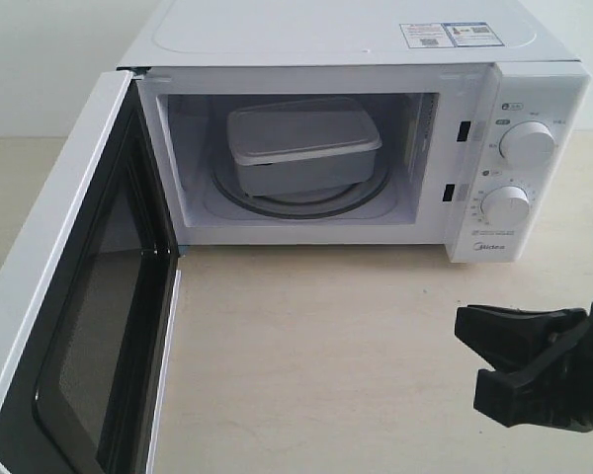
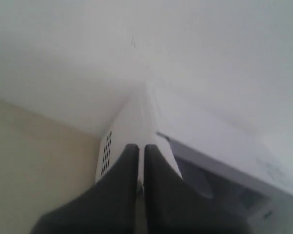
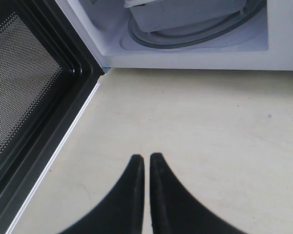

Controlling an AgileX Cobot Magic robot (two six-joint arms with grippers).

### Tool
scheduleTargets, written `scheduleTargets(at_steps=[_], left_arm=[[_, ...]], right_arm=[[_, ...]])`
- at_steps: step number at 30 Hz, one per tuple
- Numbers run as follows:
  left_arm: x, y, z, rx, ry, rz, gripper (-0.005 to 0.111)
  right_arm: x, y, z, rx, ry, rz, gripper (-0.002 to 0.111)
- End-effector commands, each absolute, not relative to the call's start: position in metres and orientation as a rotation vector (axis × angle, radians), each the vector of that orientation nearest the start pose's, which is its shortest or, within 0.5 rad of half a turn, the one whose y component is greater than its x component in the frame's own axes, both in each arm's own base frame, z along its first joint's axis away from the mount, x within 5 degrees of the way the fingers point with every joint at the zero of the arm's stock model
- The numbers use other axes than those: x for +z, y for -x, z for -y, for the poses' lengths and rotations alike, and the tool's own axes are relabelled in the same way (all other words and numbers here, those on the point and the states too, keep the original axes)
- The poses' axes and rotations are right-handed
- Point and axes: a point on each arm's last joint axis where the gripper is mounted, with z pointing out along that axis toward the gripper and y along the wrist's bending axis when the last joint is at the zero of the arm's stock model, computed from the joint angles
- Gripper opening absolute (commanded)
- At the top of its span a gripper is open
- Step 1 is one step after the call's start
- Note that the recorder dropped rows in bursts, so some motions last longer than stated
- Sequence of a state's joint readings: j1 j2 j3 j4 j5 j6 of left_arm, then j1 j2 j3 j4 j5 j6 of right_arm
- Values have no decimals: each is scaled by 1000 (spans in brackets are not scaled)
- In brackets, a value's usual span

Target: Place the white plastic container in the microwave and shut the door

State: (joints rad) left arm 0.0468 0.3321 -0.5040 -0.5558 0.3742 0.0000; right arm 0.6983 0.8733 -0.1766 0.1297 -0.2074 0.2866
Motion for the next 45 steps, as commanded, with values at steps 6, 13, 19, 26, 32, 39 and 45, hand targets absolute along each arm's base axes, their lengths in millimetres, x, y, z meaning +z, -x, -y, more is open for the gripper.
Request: scheduleTargets(at_steps=[6,13,19,26,32,39,45], left_arm=[[332,-85,35,-605,84,-2197,4],[347,-75,39,-634,20,-2244,4],[341,-65,41,-615,-90,-2376,4],[331,-85,36,-551,-105,-2478,4],[316,-124,43,-704,-247,-2569,4],[297,-163,53,-936,-377,-2579,4],[290,-174,89,-1106,-585,-2522,4]], right_arm=[[204,-116,-94,687,283,-1991,0],[205,-117,-94,680,295,-1978,0],[207,-117,-95,685,293,-1956,0],[238,-128,-106,678,346,-1954,0],[301,-137,-117,587,517,-1997,0],[346,-128,-109,532,577,-2044,0],[382,-94,-79,556,544,-1953,0]])
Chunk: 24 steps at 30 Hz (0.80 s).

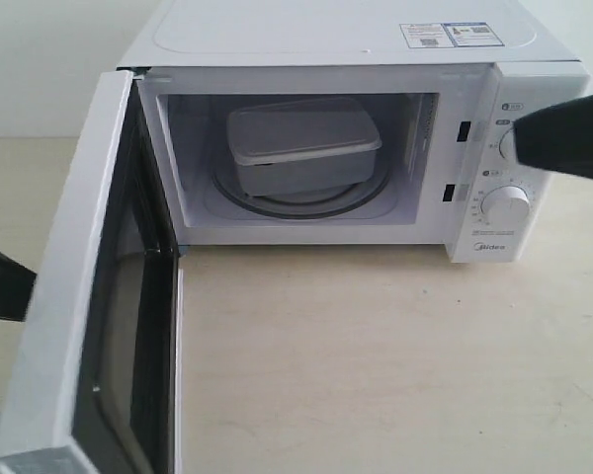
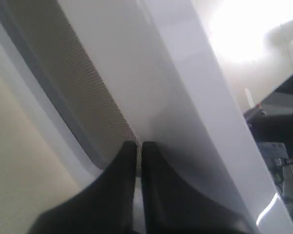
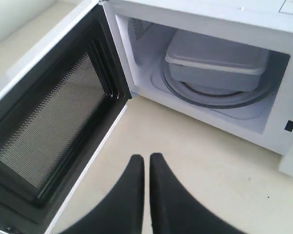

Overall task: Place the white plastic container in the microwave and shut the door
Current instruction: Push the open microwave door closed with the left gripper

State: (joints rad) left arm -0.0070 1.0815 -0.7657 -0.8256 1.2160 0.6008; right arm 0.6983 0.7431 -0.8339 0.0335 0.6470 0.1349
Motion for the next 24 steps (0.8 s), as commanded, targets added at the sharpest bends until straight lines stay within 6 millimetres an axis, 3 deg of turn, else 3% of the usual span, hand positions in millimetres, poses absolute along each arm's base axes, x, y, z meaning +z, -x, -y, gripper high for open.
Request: scheduleTargets(at_steps=[1,4,7,16,24], left_arm=[[289,-178,98,-1105,-609,-2509,4],[298,-188,125,-1097,-714,-2438,4],[307,-191,134,-1091,-757,-2394,4],[308,-194,134,-1019,-813,-2368,4],[302,-198,127,-842,-876,-2383,4]], right_arm=[[384,-91,-76,558,539,-1935,0],[385,-86,-71,554,516,-1946,0],[382,-86,-70,531,527,-1975,0],[380,-85,-69,516,532,-1994,0],[376,-84,-67,495,544,-2045,0]])
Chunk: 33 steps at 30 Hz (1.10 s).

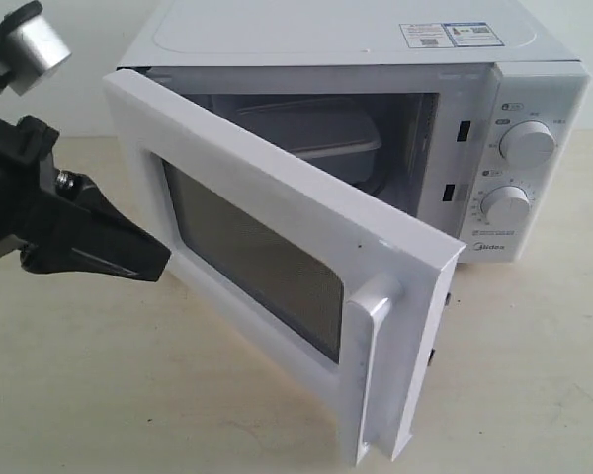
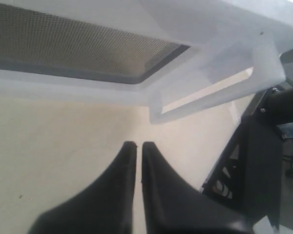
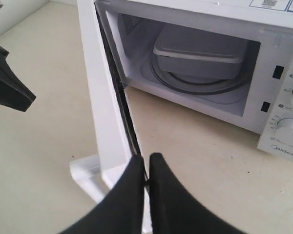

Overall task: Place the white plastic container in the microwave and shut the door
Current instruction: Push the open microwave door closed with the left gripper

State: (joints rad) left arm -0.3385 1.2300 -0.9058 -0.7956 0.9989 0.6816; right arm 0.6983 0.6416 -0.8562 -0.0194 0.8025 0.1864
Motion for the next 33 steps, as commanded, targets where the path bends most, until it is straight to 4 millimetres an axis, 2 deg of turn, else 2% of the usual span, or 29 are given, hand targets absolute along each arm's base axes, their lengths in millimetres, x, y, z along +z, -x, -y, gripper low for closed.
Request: scheduleTargets(at_steps=[1,10,13,18,21,27,33], left_arm=[[302,-199,127,-835,-868,-2377,4],[303,-207,126,-771,-860,-2314,4],[300,-216,127,-721,-839,-2282,4],[280,-241,132,-659,-837,-2265,4],[275,-250,135,-660,-786,-2246,4],[295,-274,146,-677,-786,-2156,4],[303,-292,152,-676,-792,-2127,4]], right_arm=[[376,-84,-67,495,544,-2045,0],[375,-84,-67,510,522,-2055,0],[375,-84,-67,512,522,-2056,0],[375,-84,-68,530,503,-2062,0],[375,-84,-68,530,503,-2062,0],[376,-84,-68,533,499,-2057,0],[377,-84,-68,550,466,-2057,0]])
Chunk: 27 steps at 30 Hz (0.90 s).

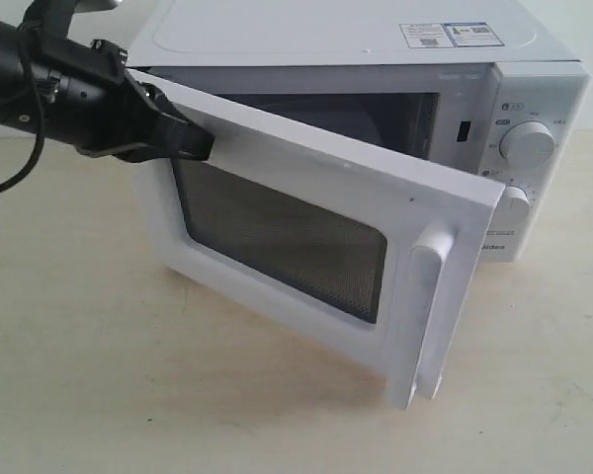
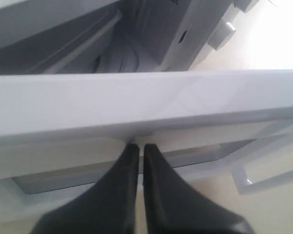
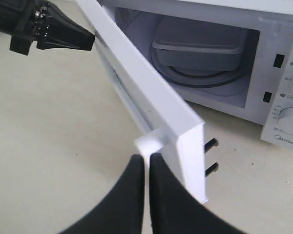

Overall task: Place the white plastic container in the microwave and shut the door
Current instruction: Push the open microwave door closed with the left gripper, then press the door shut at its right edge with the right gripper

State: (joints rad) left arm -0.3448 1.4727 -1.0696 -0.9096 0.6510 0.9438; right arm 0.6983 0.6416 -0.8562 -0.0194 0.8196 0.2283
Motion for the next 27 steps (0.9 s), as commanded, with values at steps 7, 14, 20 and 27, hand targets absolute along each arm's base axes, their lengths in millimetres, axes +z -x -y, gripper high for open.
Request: scheduleTargets(at_steps=[7,14,20,27], left_arm=[[305,-308,159,-683,-801,-2119,4],[313,-309,161,-694,-816,-2099,4],[312,-307,161,-713,-834,-2109,4],[312,-307,161,-706,-835,-2108,4]], right_arm=[[377,-88,-71,576,436,-2005,0],[342,-102,-83,654,363,-1949,0],[319,-119,-98,698,337,-1901,0],[305,-150,-126,717,339,-1867,0]])
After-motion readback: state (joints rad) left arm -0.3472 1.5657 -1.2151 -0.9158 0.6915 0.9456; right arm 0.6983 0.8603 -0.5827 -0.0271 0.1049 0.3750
